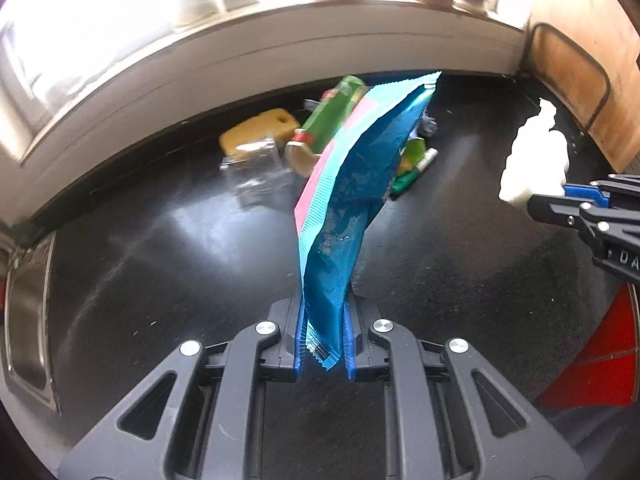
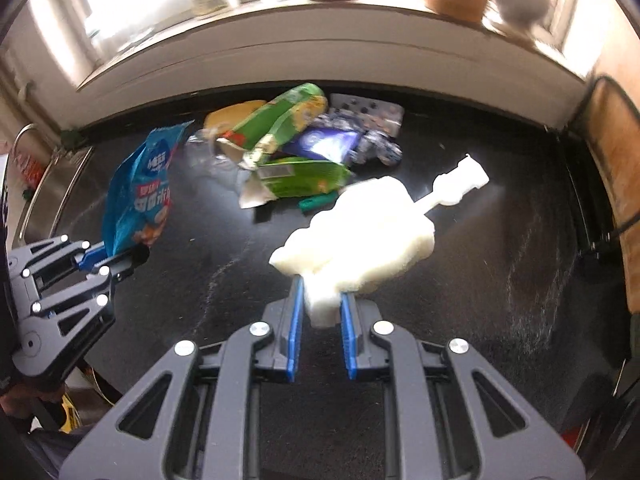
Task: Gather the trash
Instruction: 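Carry the blue bag and white foam to the black bin and release both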
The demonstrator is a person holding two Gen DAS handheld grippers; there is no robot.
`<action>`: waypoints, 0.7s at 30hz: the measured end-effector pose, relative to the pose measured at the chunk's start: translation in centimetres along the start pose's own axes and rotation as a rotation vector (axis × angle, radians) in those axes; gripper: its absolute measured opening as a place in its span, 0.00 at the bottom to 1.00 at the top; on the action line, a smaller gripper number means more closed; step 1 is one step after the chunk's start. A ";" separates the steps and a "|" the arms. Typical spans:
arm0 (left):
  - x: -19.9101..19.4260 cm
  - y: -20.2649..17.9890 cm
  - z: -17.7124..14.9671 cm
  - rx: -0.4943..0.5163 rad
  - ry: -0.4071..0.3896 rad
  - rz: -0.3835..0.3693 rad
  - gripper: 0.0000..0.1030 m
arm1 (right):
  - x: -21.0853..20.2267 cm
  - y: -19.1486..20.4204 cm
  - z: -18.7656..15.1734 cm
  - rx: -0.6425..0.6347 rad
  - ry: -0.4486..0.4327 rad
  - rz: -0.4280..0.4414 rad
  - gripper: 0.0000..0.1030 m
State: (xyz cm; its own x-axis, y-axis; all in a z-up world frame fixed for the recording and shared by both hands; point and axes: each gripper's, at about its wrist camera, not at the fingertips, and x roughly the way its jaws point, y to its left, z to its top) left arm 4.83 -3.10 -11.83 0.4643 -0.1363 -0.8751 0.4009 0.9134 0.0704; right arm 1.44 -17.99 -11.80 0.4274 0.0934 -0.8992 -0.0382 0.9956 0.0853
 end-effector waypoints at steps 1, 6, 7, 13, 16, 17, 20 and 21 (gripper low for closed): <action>-0.5 0.6 -0.3 -0.017 -0.006 0.010 0.14 | -0.1 1.1 0.2 -0.031 -0.002 0.012 0.17; -2.9 4.6 -2.3 -0.141 -0.025 0.074 0.14 | -0.3 7.2 0.8 -0.194 -0.015 0.101 0.17; -3.4 5.8 -3.1 -0.175 -0.025 0.095 0.14 | -0.3 8.7 0.9 -0.229 -0.015 0.126 0.17; -6.7 13.0 -10.1 -0.405 0.007 0.234 0.14 | 0.1 20.3 0.4 -0.484 0.022 0.316 0.17; -8.1 16.1 -14.7 -0.528 0.038 0.298 0.14 | 0.5 27.3 -1.2 -0.636 0.069 0.424 0.17; -8.6 17.3 -16.7 -0.582 0.052 0.323 0.14 | 0.6 29.1 -1.8 -0.675 0.083 0.451 0.17; -9.8 19.8 -22.0 -0.712 0.092 0.385 0.14 | 1.0 35.1 -4.3 -0.802 0.145 0.534 0.17; -10.2 20.6 -24.4 -0.767 0.111 0.411 0.14 | 1.2 36.8 -5.2 -0.841 0.166 0.558 0.17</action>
State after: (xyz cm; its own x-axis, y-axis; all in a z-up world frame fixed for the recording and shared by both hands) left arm -10.90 26.50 -13.15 0.3596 0.2617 -0.8957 -0.4412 0.8935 0.0839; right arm -4.20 18.78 -11.97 0.0263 0.4796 -0.8771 -0.8422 0.4833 0.2390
